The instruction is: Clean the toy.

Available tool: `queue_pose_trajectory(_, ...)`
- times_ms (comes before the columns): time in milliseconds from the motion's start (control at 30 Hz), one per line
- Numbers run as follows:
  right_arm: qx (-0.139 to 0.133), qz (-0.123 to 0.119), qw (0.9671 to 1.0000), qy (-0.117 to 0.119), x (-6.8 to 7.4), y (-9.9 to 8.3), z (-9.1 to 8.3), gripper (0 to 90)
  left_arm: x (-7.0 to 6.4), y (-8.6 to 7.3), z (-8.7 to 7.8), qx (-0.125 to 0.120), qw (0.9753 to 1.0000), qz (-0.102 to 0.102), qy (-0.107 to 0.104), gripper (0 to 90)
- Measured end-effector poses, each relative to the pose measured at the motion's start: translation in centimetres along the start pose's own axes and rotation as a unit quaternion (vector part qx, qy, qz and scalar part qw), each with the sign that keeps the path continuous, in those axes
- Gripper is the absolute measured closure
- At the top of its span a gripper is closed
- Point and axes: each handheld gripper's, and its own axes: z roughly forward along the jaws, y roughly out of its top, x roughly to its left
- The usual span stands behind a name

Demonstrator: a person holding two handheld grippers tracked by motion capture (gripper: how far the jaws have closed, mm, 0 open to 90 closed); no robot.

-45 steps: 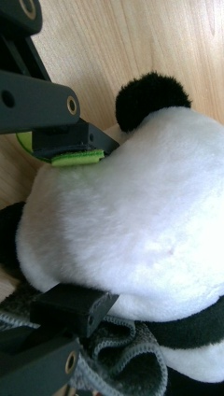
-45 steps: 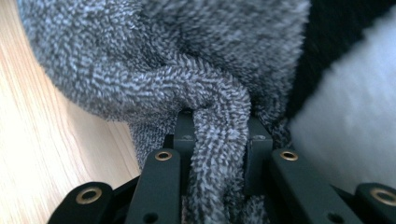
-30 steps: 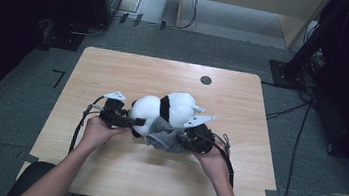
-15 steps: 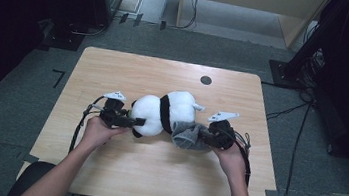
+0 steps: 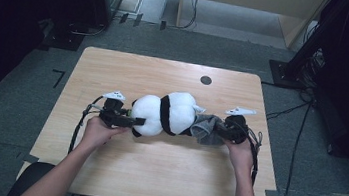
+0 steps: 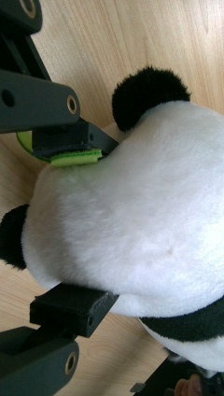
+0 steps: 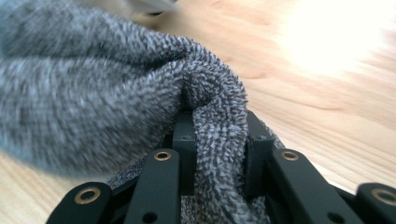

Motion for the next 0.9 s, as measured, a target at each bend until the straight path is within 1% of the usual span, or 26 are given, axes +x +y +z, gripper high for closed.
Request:
queue_pose_trajectory(67,-0.011,0.011,0.9998,-0.008,-0.7,-0.1,-0.5,73.4,0.0,0.0,0.0,-0.001,1.0,-0.002,-0.001,38.0)
queue_pose_trajectory(133,-0.017,0.023,0.9994,-0.021,-1.4,-0.3,-1.1,73.3,0.1,0.0,0.0,-0.003,1.0,-0.004,-0.002,37.8)
queue_pose_trajectory(233,-0.025,0.033,0.9982,-0.044,-2.4,-0.6,-1.8,73.3,0.2,0.0,0.0,-0.009,0.9999,-0.01,-0.005,37.5)
queue_pose_trajectory(300,-0.026,0.045,0.9972,-0.053,-3.1,-0.9,-2.0,73.2,0.2,0.1,0.0,-0.011,0.9999,-0.011,-0.006,37.4)
queue_pose_trajectory(400,-0.02,0.053,0.9966,-0.059,-3.7,-1.4,-1.6,73.1,0.3,0.1,0.0,-0.014,0.9998,-0.013,-0.007,37.3)
queue_pose_trajectory(433,-0.019,0.057,0.9966,-0.057,-3.9,-1.5,-1.3,73.0,0.3,0.0,0.0,-0.015,0.9997,-0.015,-0.007,37.2)
queue_pose_trajectory(567,-0.01,0.058,0.9967,-0.057,-4.0,-1.6,0.0,72.1,0.4,0.0,0.1,-0.02,0.9996,-0.018,-0.011,36.9)
queue_pose_trajectory(667,0.003,0.049,0.9967,-0.064,-4.0,-1.9,1.3,65.5,0.4,0.0,0.1,-0.021,0.9996,-0.017,-0.01,36.3)
queue_pose_trajectory(733,0.009,0.049,0.9966,-0.066,-4.0,-2.0,2.0,62.7,0.4,0.0,0.1,-0.021,0.9996,-0.016,-0.01,36.0)
queue_pose_trajectory(833,0.004,0.052,0.9967,-0.062,-4.2,-2.1,2.0,58.6,0.5,0.0,0.2,-0.022,0.9996,-0.015,-0.01,34.9)
queue_pose_trajectory(900,-0.005,0.055,0.9967,-0.06,-4.4,-2.1,1.7,52.0,0.5,0.0,0.2,-0.023,0.9996,-0.014,-0.009,34.4)
